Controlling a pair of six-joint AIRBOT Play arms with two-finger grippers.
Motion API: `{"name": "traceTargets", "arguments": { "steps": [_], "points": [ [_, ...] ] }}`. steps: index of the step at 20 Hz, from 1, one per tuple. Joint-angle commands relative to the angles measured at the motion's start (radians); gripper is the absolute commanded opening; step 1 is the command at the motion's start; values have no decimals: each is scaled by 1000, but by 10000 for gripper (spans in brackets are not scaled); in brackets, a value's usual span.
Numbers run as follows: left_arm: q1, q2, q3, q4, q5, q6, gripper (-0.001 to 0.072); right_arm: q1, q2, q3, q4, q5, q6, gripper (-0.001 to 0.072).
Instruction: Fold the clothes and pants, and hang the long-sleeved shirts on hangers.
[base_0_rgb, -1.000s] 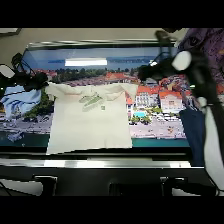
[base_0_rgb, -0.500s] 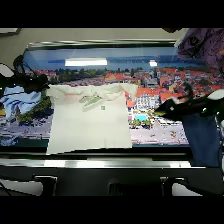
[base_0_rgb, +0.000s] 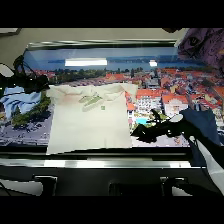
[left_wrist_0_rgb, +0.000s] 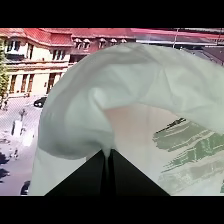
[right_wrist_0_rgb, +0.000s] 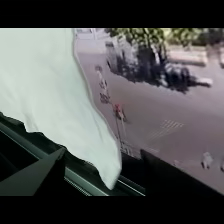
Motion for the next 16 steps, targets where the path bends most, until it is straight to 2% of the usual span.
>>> {"name": "traceTargets", "arguments": {
  "steps": [1, 3, 4, 6, 7, 8, 9, 11, 13, 15, 16],
  "points": [
    [0, 0, 0, 0, 0, 1, 18, 92, -27, -15, -1, -59, 43, 548],
    [0, 0, 0, 0, 0, 1, 18, 129, -45, -15, 16, -68, 44, 520],
    [0, 0, 0, 0, 0, 1, 18, 143, -45, -15, 32, -82, 40, 439],
    [0, 0, 0, 0, 0, 1, 18, 145, -44, -1, 75, -109, 20, 79],
    [0, 0, 0, 1, 0, 1, 18, 145, -44, 27, 69, -121, 19, 28],
    [0, 0, 0, 1, -1, 1, 18, 145, -44, 79, 43, -128, 40, 28],
    [0, 0, 0, 1, -3, 1, 18, 145, -44, 153, -37, -140, 115, 28],
    [0, 0, 0, 1, -12, 1, 18, 145, -45, 316, -289, -161, 324, 29],
    [0, 0, 0, 1, -23, 1, 18, 135, -55, 493, -611, -161, 583, 30],
    [0, 0, 0, 1, -36, 1, 18, 68, -80, 623, -721, -142, 729, 30],
    [0, 0, 0, 1, -42, 1, 18, 11, -96, 669, -706, -146, 741, 30]
  ]
}}
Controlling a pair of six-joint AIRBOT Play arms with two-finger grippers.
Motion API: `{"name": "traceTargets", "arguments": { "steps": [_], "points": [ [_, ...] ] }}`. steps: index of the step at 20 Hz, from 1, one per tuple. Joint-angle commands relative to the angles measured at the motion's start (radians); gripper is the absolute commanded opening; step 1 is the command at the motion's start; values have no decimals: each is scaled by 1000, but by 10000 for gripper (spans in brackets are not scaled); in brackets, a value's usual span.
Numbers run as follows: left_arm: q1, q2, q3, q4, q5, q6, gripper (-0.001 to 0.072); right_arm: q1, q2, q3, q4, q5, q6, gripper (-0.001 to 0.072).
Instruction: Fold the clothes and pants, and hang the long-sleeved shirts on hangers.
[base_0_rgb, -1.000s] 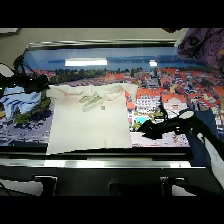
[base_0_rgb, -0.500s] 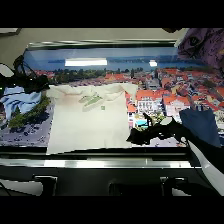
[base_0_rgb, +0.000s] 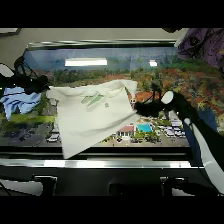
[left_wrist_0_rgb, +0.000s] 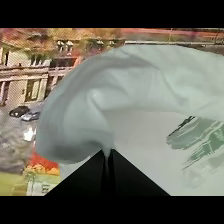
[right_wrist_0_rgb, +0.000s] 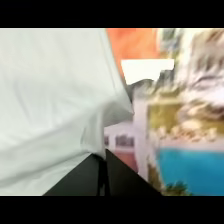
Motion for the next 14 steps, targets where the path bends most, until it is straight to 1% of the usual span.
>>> {"name": "traceTargets", "arguments": {
  "steps": [1, 4, 5, 6, 7, 8, 9, 10, 11, 12, 14],
  "points": [
    [0, 0, 0, 0, -29, 0, 18, -143, -45, 214, -173, -6, 233, 30],
    [-3, 0, 0, 0, -82, 0, 18, -332, -99, 304, -18, -8, 245, 30],
    [-7, 0, -1, 0, -93, 0, 18, -372, -108, 311, 25, -14, 229, 31],
    [-14, 0, -2, 0, -99, 0, 18, -398, -114, 311, 61, -16, 191, 34],
    [-24, -2, -2, 0, -100, 0, 18, -414, -119, 311, 82, -11, 148, 94],
    [-35, -3, -2, 0, -98, 0, 18, -417, -119, 311, 85, -5, 100, 187],
    [-47, -4, -2, 0, -95, 0, 18, -417, -118, 311, 85, -8, 27, 285],
    [-58, -6, -2, 0, -96, 0, 18, -417, -118, 311, 95, -16, -19, 399],
    [-69, -8, -2, 0, -96, 0, 18, -417, -118, 316, 98, -16, -19, 428],
    [-79, -8, -2, 0, -96, 0, 18, -417, -114, 331, 98, 20, -6, 420],
    [-94, -8, -2, 0, -97, 0, 18, -416, -92, 339, 119, 84, -54, 422]
  ]
}}
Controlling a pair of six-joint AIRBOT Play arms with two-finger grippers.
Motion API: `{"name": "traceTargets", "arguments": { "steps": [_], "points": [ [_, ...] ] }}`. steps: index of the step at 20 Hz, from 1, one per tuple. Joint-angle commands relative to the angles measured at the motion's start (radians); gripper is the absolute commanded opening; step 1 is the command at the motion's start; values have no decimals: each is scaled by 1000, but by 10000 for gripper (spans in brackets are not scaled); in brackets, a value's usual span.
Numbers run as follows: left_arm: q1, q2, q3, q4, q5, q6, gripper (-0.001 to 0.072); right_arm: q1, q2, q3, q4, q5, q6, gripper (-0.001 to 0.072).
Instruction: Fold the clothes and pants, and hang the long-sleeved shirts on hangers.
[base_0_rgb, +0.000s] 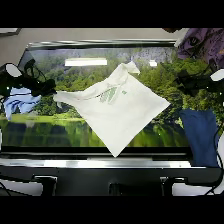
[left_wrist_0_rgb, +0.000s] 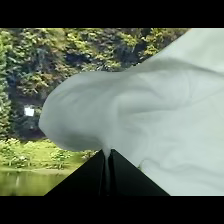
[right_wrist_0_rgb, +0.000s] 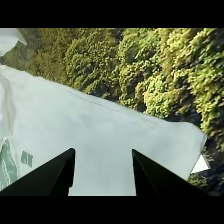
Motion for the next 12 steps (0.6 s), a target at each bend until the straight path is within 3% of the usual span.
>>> {"name": "traceTargets", "arguments": {
  "steps": [1, 3, 5, 9, 12],
  "points": [
    [-26, -2, 0, 0, -5, 0, 18, -10, 21, 16, 53, 130, -146, 429],
    [-29, -2, 0, 0, -7, 0, 18, -17, 25, -5, 52, 294, -257, 489],
    [-29, -2, 0, 0, -8, 0, 18, -16, 69, -136, 81, 346, -327, 488],
    [-29, -2, 0, 0, -8, 0, 18, 8, 319, -654, 352, 144, -383, 482],
    [-29, -2, 0, 0, -8, 0, 18, 168, 474, -982, 496, 63, -396, 502]
  ]
}}
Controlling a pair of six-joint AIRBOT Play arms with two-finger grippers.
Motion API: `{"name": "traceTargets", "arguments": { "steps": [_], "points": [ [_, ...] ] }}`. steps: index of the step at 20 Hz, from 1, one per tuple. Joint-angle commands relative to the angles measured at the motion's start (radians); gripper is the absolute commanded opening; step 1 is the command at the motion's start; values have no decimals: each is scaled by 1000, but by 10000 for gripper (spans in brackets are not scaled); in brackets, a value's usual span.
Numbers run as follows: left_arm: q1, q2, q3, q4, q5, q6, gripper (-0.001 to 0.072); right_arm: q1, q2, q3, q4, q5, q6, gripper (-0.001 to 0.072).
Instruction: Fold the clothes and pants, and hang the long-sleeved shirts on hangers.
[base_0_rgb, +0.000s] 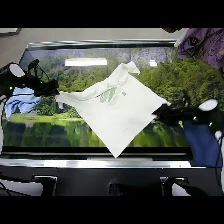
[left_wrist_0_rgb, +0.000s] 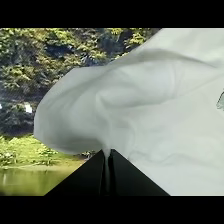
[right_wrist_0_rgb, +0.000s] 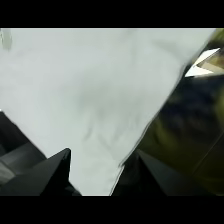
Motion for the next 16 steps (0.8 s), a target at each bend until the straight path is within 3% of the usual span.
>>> {"name": "traceTargets", "arguments": {
  "steps": [1, 8, 16],
  "points": [
    [-1, -1, 0, 0, 1, 0, 18, 179, 166, -362, 196, -132, -29, 505],
    [-1, -1, 0, 0, 1, 0, 18, 478, 171, -445, 235, -379, 111, 505],
    [-1, -1, 0, 0, 2, 0, 18, 619, 42, -445, 487, -504, -11, 498]
  ]
}}
